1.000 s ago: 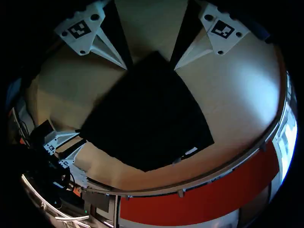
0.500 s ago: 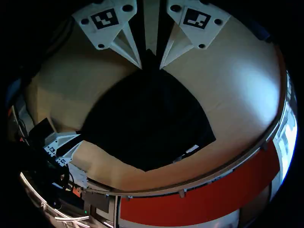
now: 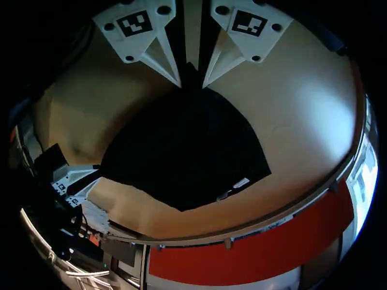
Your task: Fold towel
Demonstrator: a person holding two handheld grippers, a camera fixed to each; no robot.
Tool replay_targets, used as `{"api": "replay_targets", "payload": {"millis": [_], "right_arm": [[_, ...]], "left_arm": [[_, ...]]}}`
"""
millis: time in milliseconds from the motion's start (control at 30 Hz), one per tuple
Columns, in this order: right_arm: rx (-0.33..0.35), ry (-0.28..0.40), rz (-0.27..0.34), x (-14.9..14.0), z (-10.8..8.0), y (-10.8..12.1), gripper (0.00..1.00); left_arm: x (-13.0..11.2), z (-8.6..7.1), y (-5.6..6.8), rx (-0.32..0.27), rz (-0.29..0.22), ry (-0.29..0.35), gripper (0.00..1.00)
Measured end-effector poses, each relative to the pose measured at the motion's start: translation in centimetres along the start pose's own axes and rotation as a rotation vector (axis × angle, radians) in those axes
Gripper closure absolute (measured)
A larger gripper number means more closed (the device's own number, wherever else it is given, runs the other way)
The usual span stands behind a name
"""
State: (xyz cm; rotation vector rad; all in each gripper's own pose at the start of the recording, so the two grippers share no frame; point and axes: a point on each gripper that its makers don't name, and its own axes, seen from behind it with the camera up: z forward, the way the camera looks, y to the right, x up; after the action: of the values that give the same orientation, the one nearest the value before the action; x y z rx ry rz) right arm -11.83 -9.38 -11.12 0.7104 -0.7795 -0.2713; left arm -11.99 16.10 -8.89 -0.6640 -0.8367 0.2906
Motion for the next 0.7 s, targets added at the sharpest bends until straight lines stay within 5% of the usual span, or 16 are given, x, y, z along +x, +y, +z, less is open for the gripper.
{"api": "replay_targets", "payload": {"millis": [700], "right_arm": [[-0.026,0.058,-0.012,2.6,-5.7,0.2,0.84]], "left_arm": [[3.1,-4.7,2.6,-0.026,-0.021,-0.014,0.86]]}}
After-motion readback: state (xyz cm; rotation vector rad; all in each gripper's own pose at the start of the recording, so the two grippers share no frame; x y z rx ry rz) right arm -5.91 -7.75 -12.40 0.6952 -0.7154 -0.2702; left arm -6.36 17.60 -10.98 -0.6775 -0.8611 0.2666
